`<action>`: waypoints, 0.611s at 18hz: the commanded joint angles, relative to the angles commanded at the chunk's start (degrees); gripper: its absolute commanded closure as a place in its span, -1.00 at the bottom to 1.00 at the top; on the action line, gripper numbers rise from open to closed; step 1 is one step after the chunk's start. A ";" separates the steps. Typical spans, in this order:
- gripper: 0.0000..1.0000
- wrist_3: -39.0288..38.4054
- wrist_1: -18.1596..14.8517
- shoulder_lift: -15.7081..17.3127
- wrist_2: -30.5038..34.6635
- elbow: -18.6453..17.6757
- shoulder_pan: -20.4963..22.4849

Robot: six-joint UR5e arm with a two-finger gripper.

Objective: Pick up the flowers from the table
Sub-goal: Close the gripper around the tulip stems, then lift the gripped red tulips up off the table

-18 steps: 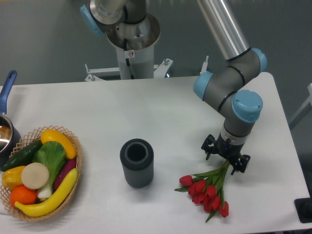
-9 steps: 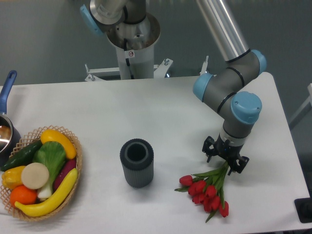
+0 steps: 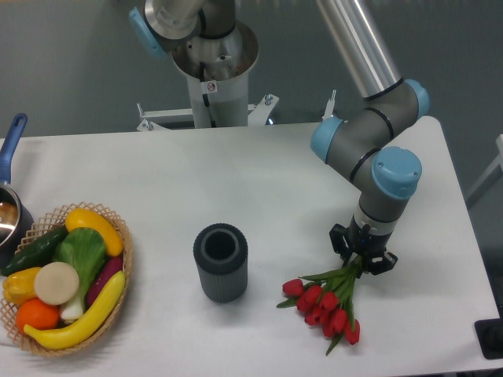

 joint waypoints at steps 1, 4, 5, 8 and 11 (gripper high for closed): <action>0.68 -0.09 0.00 0.09 0.00 0.00 0.00; 0.73 -0.26 0.00 0.35 -0.18 0.09 0.09; 0.73 -0.26 0.00 0.44 -0.26 0.09 0.09; 0.73 -0.18 0.00 0.88 -0.44 0.18 0.17; 0.72 -1.14 0.09 3.85 -2.10 0.52 0.18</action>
